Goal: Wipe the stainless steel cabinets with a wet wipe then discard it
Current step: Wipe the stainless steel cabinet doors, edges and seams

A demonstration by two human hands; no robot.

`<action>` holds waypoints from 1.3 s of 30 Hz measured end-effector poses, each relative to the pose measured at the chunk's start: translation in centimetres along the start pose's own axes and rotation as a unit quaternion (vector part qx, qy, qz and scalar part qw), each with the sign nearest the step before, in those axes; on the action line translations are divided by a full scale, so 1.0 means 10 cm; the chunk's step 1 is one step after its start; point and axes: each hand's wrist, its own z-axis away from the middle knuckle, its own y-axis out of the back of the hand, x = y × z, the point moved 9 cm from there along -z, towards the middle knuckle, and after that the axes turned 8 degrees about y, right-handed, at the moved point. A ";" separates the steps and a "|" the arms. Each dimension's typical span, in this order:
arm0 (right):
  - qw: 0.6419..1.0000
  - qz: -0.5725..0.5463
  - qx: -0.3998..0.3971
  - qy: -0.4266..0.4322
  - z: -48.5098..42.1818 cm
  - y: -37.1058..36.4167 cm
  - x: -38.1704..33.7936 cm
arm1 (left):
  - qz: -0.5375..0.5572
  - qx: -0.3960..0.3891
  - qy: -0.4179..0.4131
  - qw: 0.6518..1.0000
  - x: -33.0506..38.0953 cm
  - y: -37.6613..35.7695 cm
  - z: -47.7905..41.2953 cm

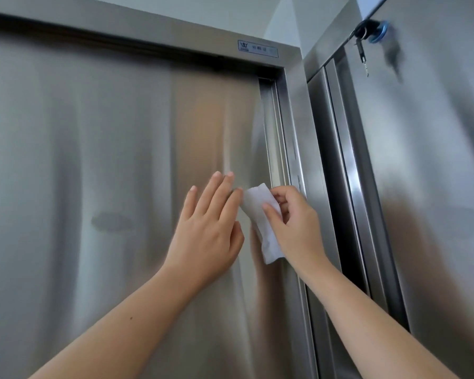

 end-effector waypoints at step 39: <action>0.895 0.295 0.103 0.320 0.13 -0.15 -0.41 | -0.001 0.058 0.037 0.998 -0.07 0.03 0.01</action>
